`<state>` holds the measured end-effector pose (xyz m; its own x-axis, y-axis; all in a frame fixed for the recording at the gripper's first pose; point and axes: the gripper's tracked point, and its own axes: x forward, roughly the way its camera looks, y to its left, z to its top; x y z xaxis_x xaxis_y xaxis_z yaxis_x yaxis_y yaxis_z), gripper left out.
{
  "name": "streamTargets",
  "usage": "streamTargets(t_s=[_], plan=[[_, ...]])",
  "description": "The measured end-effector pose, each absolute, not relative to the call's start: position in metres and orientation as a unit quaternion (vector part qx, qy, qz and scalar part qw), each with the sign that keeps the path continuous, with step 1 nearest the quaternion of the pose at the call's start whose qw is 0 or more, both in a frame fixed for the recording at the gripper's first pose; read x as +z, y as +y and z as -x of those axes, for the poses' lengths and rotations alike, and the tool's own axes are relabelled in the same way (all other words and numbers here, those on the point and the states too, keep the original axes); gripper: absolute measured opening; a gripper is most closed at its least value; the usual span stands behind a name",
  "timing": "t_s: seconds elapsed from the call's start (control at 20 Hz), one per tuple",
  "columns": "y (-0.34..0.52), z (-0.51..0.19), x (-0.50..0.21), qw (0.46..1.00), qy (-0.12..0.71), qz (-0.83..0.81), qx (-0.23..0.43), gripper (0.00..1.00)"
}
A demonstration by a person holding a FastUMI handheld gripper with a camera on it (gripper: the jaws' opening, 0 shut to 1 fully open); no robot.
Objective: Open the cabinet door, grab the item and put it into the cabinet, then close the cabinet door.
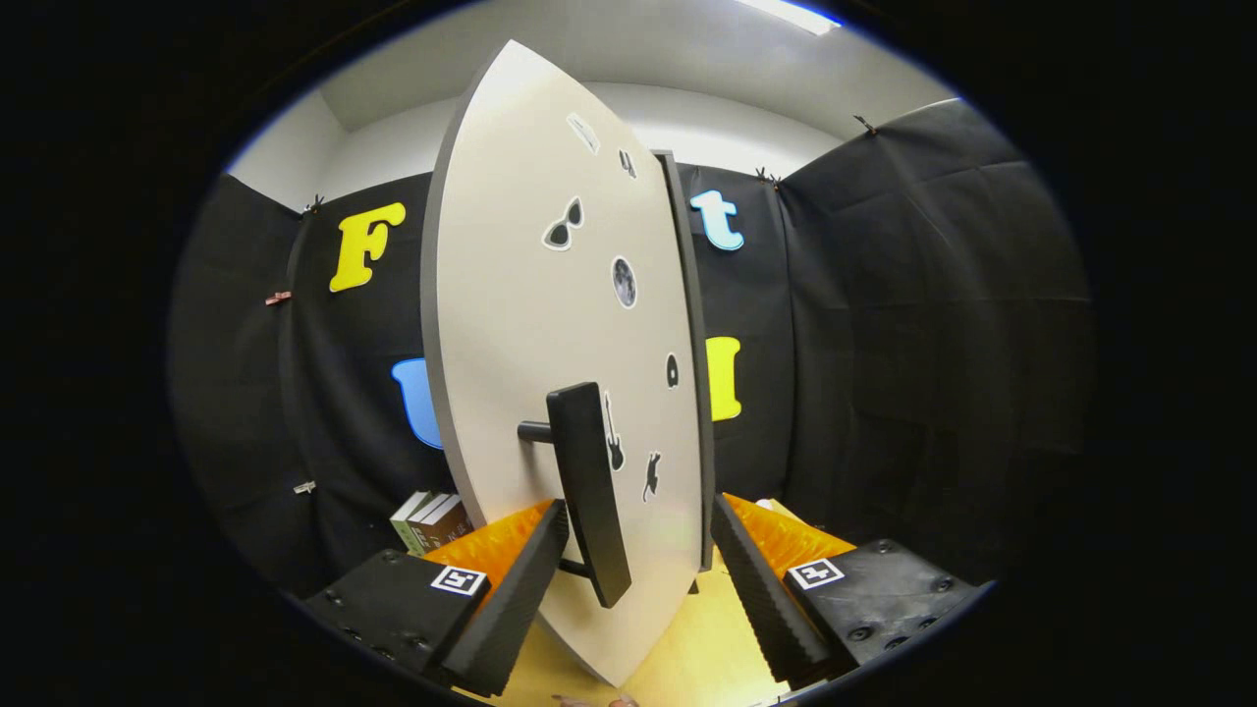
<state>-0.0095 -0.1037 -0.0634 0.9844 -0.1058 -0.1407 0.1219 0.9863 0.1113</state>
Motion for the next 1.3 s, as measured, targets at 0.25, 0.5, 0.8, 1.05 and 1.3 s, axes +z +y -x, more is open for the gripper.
streamTargets(t_s=[0.25,0.5,0.8,1.05,1.3], plan=[[-0.071,0.000,-0.064,0.995,0.068,-0.042,-0.056,0.96],[-0.055,-0.003,-0.064,0.997,0.063,-0.025,-0.028,0.99],[-0.045,-0.008,-0.054,0.997,0.057,-0.036,0.027,0.98],[-0.038,-0.017,-0.044,0.996,0.048,-0.023,0.066,0.98],[-0.053,-0.014,-0.044,0.996,0.048,-0.019,0.070,0.98]])
